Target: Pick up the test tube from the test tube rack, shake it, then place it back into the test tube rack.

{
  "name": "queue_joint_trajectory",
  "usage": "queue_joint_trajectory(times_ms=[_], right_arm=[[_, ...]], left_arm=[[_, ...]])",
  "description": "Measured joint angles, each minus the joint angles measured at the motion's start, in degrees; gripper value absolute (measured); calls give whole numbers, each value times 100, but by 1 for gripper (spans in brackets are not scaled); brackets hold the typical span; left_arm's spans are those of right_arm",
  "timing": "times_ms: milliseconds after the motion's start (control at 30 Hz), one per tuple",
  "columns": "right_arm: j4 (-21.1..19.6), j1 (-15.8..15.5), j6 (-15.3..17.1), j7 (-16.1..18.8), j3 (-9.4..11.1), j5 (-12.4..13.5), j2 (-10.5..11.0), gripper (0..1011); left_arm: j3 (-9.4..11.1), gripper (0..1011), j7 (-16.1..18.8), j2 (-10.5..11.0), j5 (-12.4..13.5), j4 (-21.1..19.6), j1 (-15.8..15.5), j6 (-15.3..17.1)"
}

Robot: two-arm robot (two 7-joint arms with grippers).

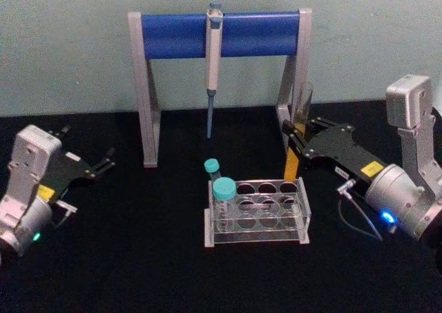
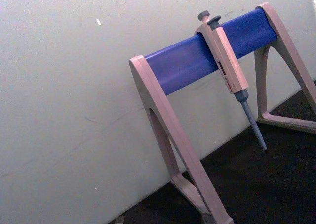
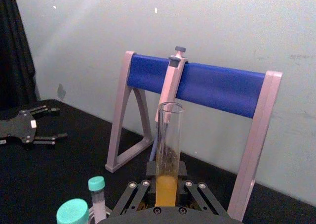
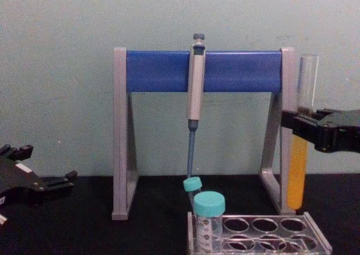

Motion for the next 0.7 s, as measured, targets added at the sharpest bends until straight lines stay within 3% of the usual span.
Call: queue_joint_trajectory(times_ms=[700], right_arm=[[27,-122,44,-51,-14,-107,-29,232]], left_arm=[[0,1001,0,0,0,0,0,0]])
